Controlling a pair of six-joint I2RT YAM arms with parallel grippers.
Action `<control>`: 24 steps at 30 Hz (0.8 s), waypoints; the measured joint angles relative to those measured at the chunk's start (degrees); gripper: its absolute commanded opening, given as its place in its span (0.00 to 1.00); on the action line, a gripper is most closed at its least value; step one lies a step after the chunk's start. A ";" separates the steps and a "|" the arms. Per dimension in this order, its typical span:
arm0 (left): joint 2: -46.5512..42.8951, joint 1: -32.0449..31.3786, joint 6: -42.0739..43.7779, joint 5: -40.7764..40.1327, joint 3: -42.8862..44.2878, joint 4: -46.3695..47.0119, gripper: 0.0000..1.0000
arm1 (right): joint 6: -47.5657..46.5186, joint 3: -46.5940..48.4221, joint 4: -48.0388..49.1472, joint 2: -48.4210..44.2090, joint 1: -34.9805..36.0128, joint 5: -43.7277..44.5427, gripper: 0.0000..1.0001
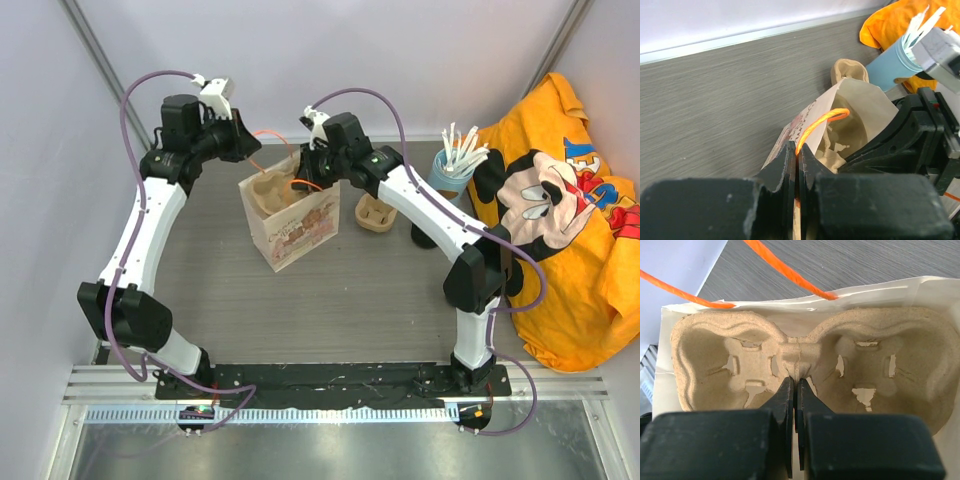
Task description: Pack the takeout coffee
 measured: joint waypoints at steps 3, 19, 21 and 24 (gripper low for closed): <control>-0.11 -0.94 0.70 0.00 0.00 -0.02 0.00 | -0.92 -0.24 -0.07 0.00 0.13 0.61 0.01; -0.13 -3.61 3.48 1.84 0.17 -0.85 0.00 | -4.11 -0.61 -0.92 0.00 2.38 11.13 0.01; -0.13 -3.61 3.45 1.95 0.57 -1.18 0.00 | -4.59 -0.48 -1.27 0.00 2.78 12.81 0.01; -0.13 -3.61 3.43 2.03 2.19 -1.97 0.00 | -5.33 -0.37 -1.77 0.00 3.19 14.25 0.01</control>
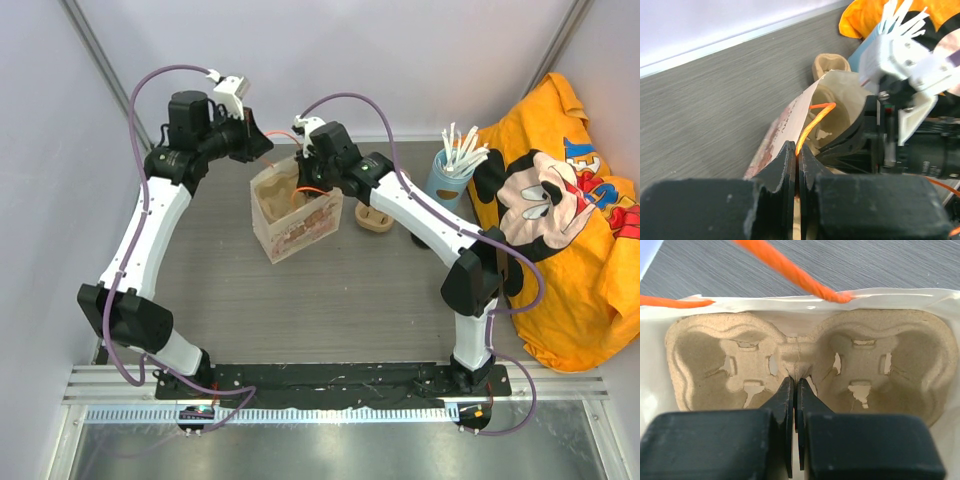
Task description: Pack the takeout coffee
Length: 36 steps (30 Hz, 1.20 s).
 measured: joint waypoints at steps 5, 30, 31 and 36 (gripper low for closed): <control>0.00 0.00 -0.28 1.79 2.43 -0.42 0.00 | -1.01 -0.02 -0.79 0.00 0.13 0.79 0.01; -0.46 -0.04 -3.61 -0.22 0.66 -0.24 0.00 | -7.61 -1.20 2.38 2.75 -0.04 2.34 0.01; -0.39 -0.04 -3.65 -0.74 0.66 -0.17 0.00 | -7.91 -1.11 2.62 3.08 -0.11 2.34 0.01; 0.46 -0.02 -3.80 -3.61 0.66 -0.15 0.00 | -9.16 -1.01 3.78 4.17 -0.63 1.95 0.01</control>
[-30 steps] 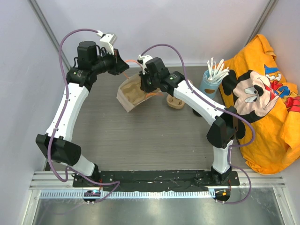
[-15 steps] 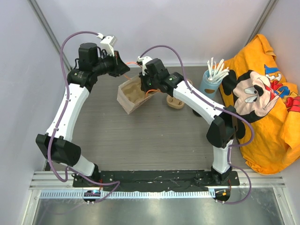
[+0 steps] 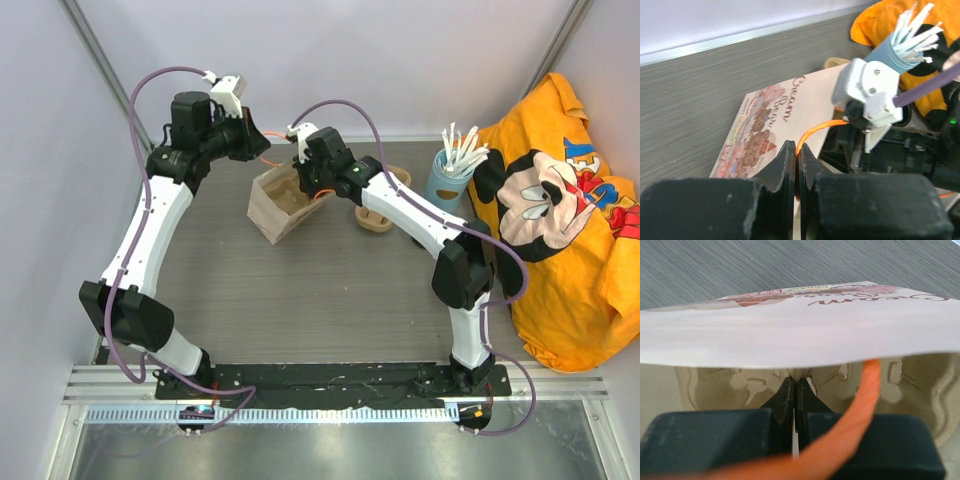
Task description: Pack the takeout coffee
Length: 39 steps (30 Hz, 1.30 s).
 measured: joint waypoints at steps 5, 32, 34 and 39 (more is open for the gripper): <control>0.94 0.59 -0.31 -2.58 0.00 0.02 0.00 | -0.37 0.02 0.92 0.04 -0.68 -1.31 0.01; 6.29 1.55 -1.31 -8.24 3.32 0.24 0.00 | -7.02 3.85 2.01 2.03 -1.51 -7.56 0.01; 6.95 2.01 -1.46 -8.50 4.11 0.24 0.00 | -7.87 3.87 1.95 2.75 -1.51 -8.09 0.01; 7.74 2.78 -1.68 -8.48 5.62 0.33 0.00 | -9.35 4.46 1.18 5.44 -1.51 -8.90 0.01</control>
